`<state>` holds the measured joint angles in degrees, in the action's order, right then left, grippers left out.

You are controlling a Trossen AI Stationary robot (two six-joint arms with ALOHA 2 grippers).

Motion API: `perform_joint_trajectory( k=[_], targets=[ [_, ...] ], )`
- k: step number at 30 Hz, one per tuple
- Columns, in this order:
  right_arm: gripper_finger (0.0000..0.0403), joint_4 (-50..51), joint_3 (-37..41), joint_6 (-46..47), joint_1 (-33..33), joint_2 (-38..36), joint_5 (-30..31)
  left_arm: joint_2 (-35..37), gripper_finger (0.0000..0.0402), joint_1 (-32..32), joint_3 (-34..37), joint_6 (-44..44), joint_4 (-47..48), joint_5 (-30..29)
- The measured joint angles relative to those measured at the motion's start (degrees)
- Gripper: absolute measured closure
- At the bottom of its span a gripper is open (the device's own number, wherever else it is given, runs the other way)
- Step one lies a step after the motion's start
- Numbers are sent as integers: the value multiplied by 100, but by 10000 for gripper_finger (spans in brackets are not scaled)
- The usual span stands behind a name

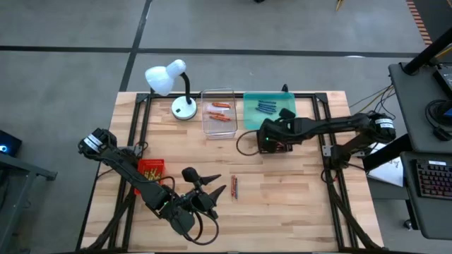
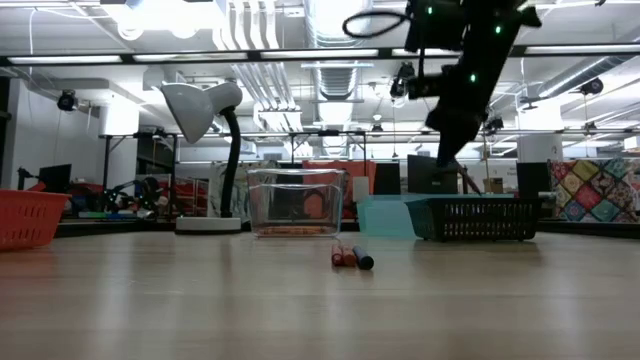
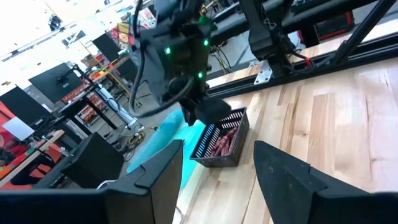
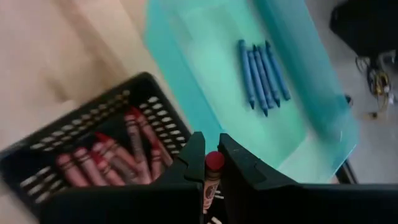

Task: Sort crayons
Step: Put the red crayon into the black bin

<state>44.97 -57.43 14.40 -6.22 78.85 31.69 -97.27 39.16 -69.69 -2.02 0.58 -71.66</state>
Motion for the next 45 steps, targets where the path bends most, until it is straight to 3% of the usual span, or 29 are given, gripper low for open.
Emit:
perform_joint_trajectory(
  k=[6,14,18,27,35,40,45],
  targets=[
    [386,-203,317,-90,-266,0,-5,0,222,-2,0,26,56,2],
    [314,-399,321,-99,-256,0,-166,0,222,-2,2,122,90,2],
    [301,-412,321,-101,-256,0,-167,0,222,-4,2,266,89,2],
    [299,-536,321,-91,-134,-116,-169,-9,222,-34,4,1945,553,76],
    [298,-452,58,55,250,-420,-259,-199,233,-407,9,4474,1266,1601],
    [298,-466,-180,174,613,-619,-674,-562,248,-717,9,5065,1248,2352],
    [298,-446,-344,257,1127,-729,-1185,-892,259,-959,9,5345,1259,2600]
  ],
)
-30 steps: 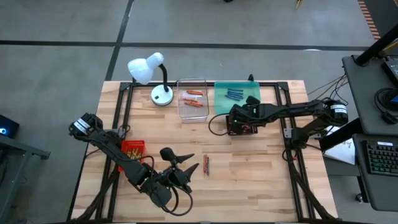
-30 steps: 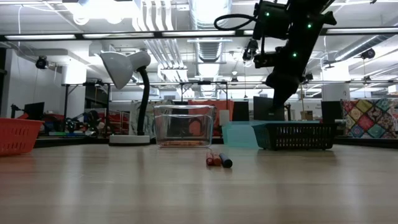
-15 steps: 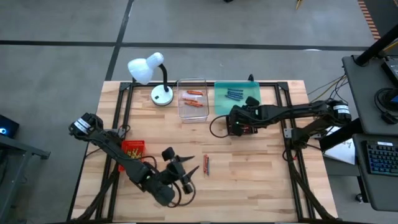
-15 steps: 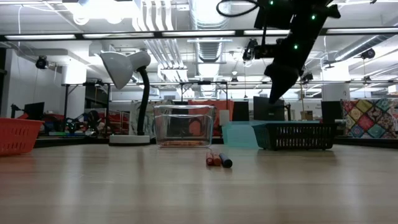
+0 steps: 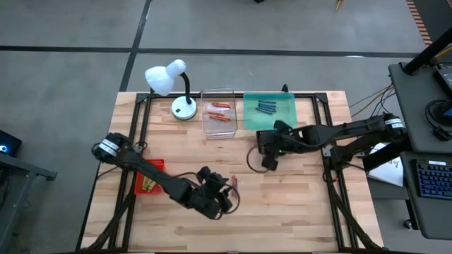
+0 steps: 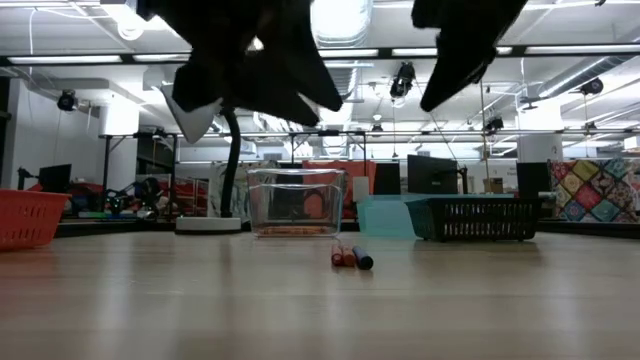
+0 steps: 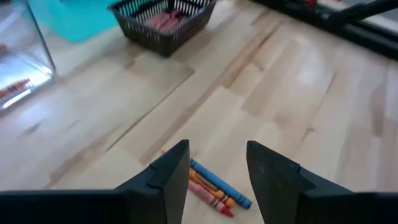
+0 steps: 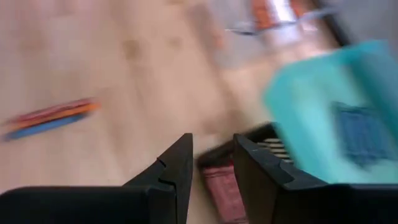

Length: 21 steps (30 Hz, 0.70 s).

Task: Sort crayons
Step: Put the red crayon into the black bin

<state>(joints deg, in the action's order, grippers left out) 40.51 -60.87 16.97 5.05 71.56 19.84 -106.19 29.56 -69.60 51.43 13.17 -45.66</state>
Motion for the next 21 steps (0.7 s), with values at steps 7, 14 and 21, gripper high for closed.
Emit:
perform_joint_trajectory(
  k=[7,14,21],
  targets=[
    [298,-72,-69,485,744,2,-842,-220,272,-141,0,10,46,123],
    [298,-71,-67,891,1344,174,-955,-532,274,-264,0,793,-43,144],
    [298,-120,-58,944,1496,294,-934,-844,274,-411,0,1442,-11,287]
  ],
)
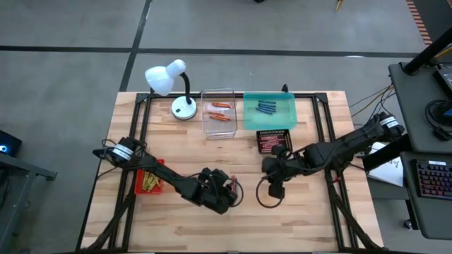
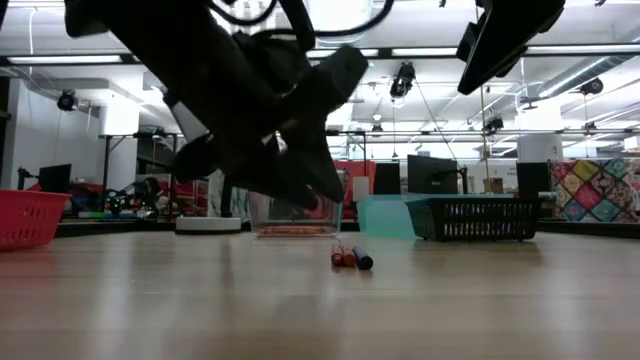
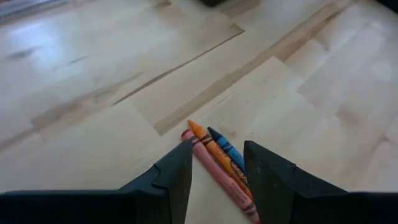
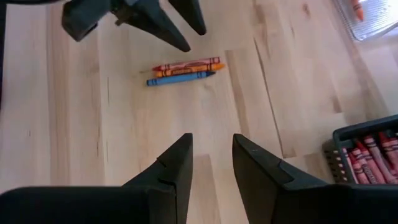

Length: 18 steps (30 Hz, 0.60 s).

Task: Sort crayons
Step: Put the red crayon into the black bin

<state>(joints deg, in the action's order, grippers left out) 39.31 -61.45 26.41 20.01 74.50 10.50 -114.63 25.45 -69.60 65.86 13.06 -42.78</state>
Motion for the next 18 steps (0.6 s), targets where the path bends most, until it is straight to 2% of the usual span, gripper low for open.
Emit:
perform_joint_trajectory(
  k=[18],
  targets=[
    [298,-74,9,-30,-2,220,15,-150,274,-114,-2,91,-24,124]
  ],
)
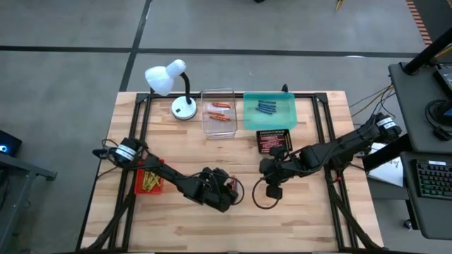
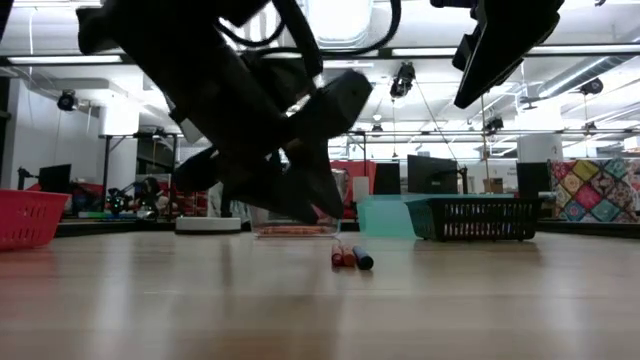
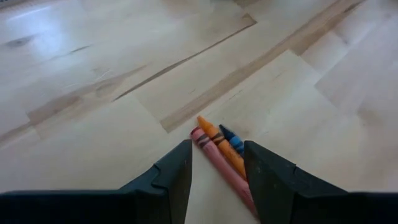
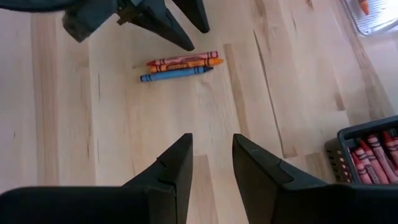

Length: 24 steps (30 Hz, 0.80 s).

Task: Sort crayons
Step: Put the red crayon into the black bin

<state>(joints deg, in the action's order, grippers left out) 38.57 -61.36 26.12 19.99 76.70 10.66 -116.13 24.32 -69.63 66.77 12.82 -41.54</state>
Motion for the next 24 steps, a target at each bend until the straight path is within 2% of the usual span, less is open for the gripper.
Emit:
perform_joint_trajectory(
  k=[8,14,24],
  targets=[
    [298,-14,2,-7,0,42,0,-319,274,-7,-9,28,16,55],
    [298,-16,2,-12,0,42,0,-319,274,-7,-11,17,68,55],
    [298,-20,2,-10,0,42,-2,-73,274,2,-11,25,731,177]
  ],
)
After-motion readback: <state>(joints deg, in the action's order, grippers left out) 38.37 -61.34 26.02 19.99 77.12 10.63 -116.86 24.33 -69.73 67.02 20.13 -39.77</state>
